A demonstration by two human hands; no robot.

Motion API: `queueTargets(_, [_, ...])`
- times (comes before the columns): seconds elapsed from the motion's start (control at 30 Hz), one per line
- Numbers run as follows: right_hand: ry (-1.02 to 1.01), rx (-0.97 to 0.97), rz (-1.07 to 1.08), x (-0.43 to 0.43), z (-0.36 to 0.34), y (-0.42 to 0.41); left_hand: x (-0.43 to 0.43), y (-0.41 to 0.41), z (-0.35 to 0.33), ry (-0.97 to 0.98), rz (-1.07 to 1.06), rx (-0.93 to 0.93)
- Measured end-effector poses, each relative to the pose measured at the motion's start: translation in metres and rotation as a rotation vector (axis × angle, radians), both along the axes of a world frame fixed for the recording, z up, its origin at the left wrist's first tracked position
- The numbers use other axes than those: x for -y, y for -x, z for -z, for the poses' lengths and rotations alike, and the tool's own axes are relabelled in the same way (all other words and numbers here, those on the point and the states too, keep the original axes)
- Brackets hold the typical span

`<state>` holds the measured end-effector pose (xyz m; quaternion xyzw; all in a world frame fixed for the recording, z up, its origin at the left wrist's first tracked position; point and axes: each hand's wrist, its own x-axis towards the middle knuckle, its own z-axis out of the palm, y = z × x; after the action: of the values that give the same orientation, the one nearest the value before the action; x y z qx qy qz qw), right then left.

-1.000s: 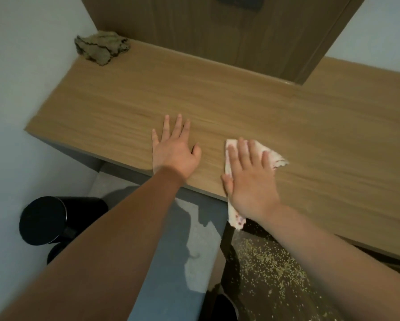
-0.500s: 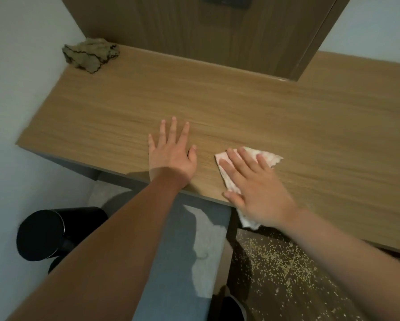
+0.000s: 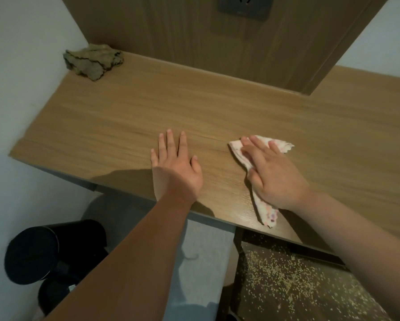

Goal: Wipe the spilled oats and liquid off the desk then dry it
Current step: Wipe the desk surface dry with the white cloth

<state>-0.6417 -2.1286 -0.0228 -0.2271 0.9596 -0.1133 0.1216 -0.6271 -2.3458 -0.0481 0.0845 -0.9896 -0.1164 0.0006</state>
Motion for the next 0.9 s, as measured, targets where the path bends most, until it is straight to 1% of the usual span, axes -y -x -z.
queueTargets(0.13, [0.021,-0.062,0.07,0.036,0.002,0.026,0.0,0.001,-0.001,0.007,0.004,0.004])
queueTargets(0.27, [0.034,-0.07,0.113,0.081,0.005,0.09,0.001,0.001,0.001,-0.005,0.015,-0.002])
queueTargets(0.37, [-0.013,-0.066,0.127,0.102,0.005,0.138,0.002,0.001,0.003,-0.006,0.015,-0.028])
queueTargets(0.47, [-0.059,-0.063,0.102,0.104,0.008,0.158,0.003,0.001,0.004,-0.001,0.022,-0.087])
queueTargets(0.53, [-0.067,-0.067,0.13,0.088,0.007,0.157,0.003,0.001,0.005,0.0,0.031,-0.092])
queueTargets(0.6, [-0.078,-0.073,0.237,0.058,0.006,0.146,0.003,0.001,0.005,-0.019,0.023,-0.088])
queueTargets(0.7, [-0.134,-0.113,0.506,0.001,0.009,0.111,0.002,0.001,0.005,-0.009,0.022,-0.055])
queueTargets(0.77, [-0.186,-0.095,0.689,-0.011,0.011,0.093,0.001,0.001,0.003,0.011,0.022,-0.054])
queueTargets(0.8, [-0.207,-0.072,0.737,-0.006,0.011,0.087,0.001,0.001,0.003,0.011,0.021,-0.057])
queueTargets(0.83, [-0.223,-0.065,0.727,0.005,0.011,0.081,0.001,0.001,0.003,0.005,0.021,-0.062])
queueTargets(0.87, [-0.233,-0.071,0.642,0.018,0.012,0.074,0.001,0.001,0.003,-0.002,0.024,-0.068])
queueTargets(0.9, [-0.228,-0.09,0.485,0.03,0.014,0.066,0.001,0.001,0.003,-0.008,0.028,-0.077])
